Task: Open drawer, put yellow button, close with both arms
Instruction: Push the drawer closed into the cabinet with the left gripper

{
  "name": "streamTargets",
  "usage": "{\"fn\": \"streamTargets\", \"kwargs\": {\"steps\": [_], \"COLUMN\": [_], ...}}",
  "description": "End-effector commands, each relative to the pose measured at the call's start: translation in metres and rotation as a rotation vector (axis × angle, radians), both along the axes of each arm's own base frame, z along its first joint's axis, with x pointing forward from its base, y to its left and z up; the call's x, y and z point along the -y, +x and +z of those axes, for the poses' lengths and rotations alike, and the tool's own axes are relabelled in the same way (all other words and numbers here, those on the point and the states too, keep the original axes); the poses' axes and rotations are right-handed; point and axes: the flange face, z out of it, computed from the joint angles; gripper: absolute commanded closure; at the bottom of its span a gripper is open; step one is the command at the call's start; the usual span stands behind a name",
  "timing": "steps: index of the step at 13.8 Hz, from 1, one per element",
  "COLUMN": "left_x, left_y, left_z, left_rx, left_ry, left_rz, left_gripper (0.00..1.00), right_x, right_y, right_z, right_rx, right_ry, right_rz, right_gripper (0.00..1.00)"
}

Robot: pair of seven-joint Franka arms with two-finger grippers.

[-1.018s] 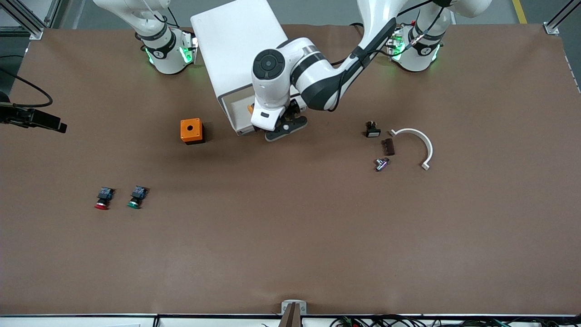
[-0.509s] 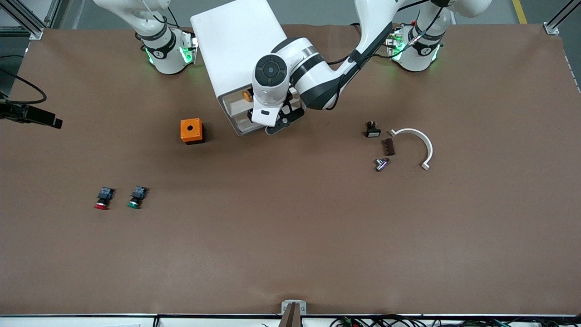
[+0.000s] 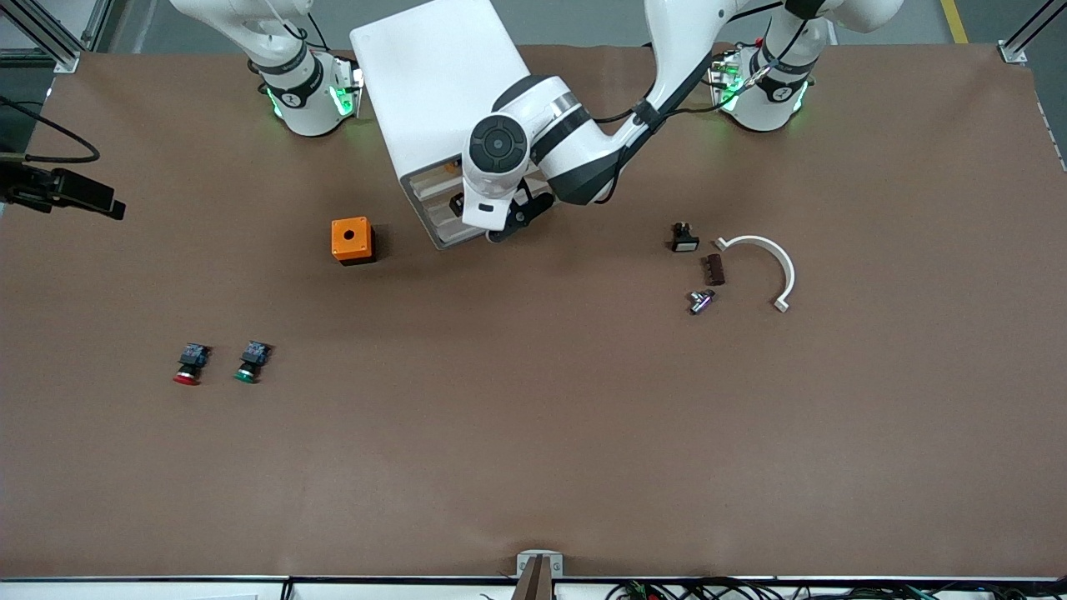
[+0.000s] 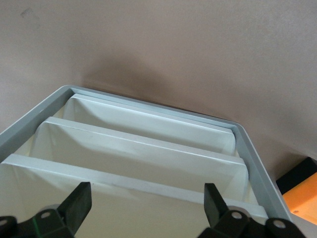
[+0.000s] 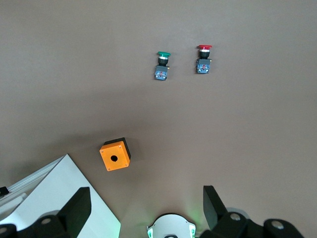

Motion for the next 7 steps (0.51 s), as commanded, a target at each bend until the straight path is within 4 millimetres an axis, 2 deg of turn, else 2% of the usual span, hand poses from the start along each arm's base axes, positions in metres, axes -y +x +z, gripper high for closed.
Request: {"fn": "streamTargets", "kwargs": {"steps": [1,2,4,6,7], "left_x": [0.007,0.006,0.0,-0.006,-0.017], "left_y": [-0.008,-0.006,0.003,0.018,0.035], "left_z": [0.006,0.01,0.013,0.03,0.04], "left_rx": [-0.024,-0.017,-0.007,0.025,0.041], "left_ry": [-0.012,-0.015,-0.019,-0.034,-0.041], "left_rz": [0.017,0.02,0.027,0.046,0.073], "left_gripper": [0.0,0.0,0.0,0.0,0.0], "right_x": [0.007,0.006,0.004,-0.006,-0.01], "right_y": [-0.009,-0.015,-0.02,-0.032,-0.037], "right_z": [0.009,0.014,0.011,0.013,0.012], "right_rx": [-0.006,0.0,-0.012,-0.003,0.001], "right_ry": [-0.004,-0.002,0.001,0.001,-0.001], "right_rz": [-0.026,-0.027,-0.022,-0.005,-0.001], "right_gripper": [0.0,0.0,0.0,0.0,0.0]}}
